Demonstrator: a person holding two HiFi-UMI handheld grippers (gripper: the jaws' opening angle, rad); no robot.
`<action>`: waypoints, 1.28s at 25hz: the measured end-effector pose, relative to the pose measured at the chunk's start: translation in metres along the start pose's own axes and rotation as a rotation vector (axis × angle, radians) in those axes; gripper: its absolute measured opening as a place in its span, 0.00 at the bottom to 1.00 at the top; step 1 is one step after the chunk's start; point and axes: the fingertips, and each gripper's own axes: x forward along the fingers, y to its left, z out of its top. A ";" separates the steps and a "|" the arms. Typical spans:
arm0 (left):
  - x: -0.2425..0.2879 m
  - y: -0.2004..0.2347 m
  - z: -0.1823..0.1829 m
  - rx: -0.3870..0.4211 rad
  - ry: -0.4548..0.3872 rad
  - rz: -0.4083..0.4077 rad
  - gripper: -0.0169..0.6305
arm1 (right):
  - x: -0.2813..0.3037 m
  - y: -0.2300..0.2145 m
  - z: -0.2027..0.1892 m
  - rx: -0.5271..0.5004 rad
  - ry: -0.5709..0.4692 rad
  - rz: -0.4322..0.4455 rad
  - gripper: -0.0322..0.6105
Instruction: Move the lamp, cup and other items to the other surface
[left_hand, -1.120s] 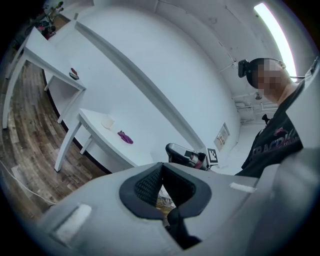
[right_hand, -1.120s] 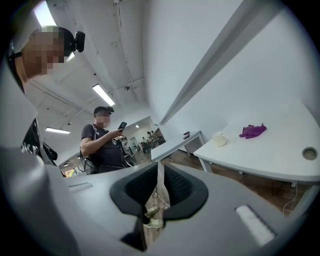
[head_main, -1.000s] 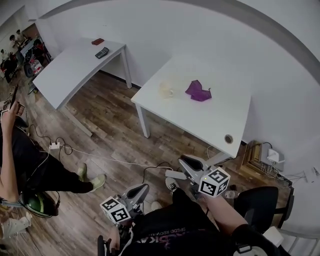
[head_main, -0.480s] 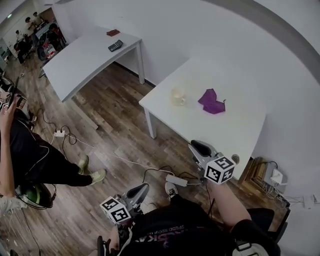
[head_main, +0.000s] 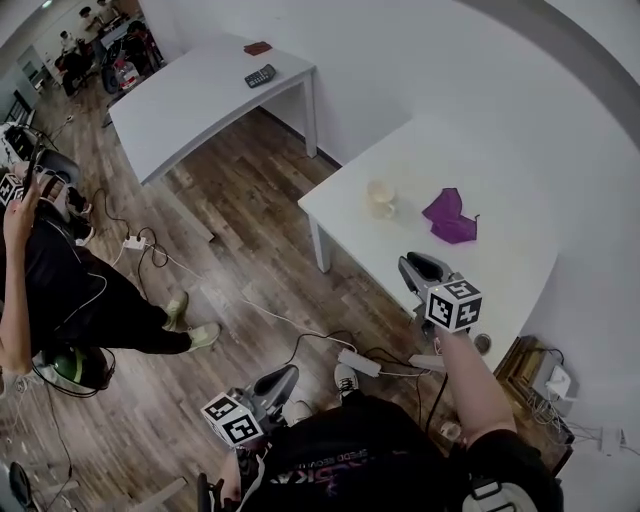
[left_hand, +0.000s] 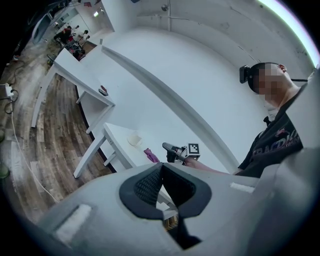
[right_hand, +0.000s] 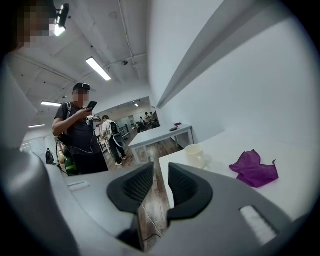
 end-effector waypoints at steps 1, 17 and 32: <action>-0.001 0.002 0.001 -0.004 -0.008 0.012 0.02 | 0.007 -0.007 -0.002 -0.008 0.018 -0.008 0.20; -0.005 0.016 -0.002 -0.025 -0.049 0.139 0.03 | 0.109 -0.105 -0.012 -0.101 0.226 -0.089 0.21; -0.001 0.026 -0.016 -0.088 -0.091 0.204 0.03 | 0.187 -0.137 -0.029 -0.149 0.489 -0.049 0.28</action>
